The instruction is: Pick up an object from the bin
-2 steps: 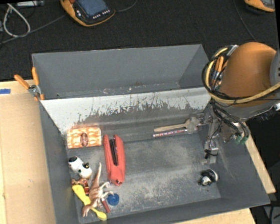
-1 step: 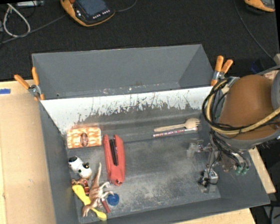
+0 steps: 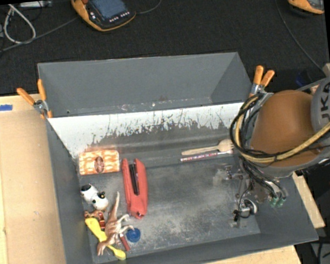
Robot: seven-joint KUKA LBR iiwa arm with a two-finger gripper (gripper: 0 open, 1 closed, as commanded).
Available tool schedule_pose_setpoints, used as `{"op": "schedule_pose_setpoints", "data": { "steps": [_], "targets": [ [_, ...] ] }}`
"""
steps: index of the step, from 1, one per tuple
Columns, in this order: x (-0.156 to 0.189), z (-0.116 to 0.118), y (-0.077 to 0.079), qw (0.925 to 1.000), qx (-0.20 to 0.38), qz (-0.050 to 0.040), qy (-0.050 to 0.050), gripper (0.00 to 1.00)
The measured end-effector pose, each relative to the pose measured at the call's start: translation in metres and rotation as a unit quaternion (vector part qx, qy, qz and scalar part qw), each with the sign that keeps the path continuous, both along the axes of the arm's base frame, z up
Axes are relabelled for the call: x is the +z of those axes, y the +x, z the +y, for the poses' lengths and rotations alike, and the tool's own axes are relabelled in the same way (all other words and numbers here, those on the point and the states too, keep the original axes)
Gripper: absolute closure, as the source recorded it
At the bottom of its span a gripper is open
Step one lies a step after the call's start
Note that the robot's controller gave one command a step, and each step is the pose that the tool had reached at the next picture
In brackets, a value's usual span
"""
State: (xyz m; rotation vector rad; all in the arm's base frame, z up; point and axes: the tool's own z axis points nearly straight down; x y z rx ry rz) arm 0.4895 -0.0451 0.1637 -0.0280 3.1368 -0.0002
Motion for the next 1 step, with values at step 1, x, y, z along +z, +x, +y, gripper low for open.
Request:
{"op": "schedule_pose_setpoints", "data": {
  "steps": [1],
  "targets": [
    [0.0119, -0.0657, -0.0103, 0.9990, -0.044, 0.0034, 0.001, 0.00]
  ]
}}
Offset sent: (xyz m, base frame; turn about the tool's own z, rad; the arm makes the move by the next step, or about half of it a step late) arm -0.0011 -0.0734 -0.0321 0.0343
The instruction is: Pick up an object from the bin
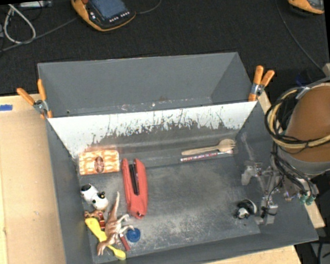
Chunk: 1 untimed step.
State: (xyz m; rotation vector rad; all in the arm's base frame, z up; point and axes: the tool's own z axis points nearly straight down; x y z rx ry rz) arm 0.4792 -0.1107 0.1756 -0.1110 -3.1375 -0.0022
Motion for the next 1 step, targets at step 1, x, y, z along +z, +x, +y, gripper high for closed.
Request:
{"op": "schedule_pose_setpoints", "data": {
  "steps": [1],
  "targets": [
    [-0.0399, -0.0120, 0.0077, 0.9997, 0.023, -0.0025, 0.001, 0.00]
  ]
}}
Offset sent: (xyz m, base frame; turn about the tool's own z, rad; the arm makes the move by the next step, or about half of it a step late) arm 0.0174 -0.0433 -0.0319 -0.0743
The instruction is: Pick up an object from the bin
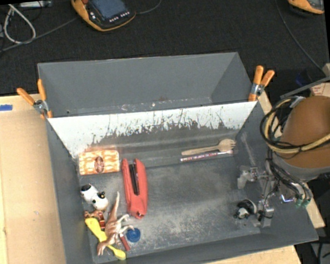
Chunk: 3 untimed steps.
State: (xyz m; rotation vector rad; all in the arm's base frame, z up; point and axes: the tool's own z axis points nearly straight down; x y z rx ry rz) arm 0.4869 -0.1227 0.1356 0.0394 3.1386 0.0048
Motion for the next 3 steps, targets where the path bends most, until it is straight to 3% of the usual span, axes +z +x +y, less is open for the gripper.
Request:
{"op": "schedule_pose_setpoints", "data": {
  "steps": [1, 2, 3],
  "targets": [
    [0.004, -0.027, 0.009, 0.9999, 0.012, 0.0001, -0.001, 0.00],
    [-0.047, -0.036, 0.028, 0.9995, -0.032, 0.0026, 0.002, 0.00],
    [-0.061, -0.035, -0.003, 0.9948, 0.102, -0.0006, 0.000, 0.00]
  ]
}}
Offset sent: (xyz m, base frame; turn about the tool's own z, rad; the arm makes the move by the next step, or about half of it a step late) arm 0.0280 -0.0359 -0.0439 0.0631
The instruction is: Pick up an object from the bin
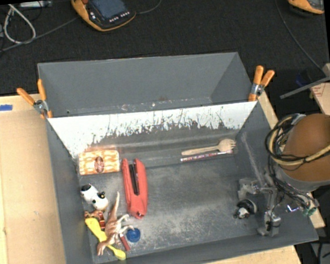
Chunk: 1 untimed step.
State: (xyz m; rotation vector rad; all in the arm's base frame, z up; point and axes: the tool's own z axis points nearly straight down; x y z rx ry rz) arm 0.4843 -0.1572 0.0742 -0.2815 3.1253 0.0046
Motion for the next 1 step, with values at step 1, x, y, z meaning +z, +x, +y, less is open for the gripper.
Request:
{"op": "schedule_pose_setpoints", "data": {
  "steps": [1],
  "targets": [
    [0.0088, 0.0066, -0.0131, 0.9999, -0.014, 0.0018, 0.001, 1.00]
  ]
}}
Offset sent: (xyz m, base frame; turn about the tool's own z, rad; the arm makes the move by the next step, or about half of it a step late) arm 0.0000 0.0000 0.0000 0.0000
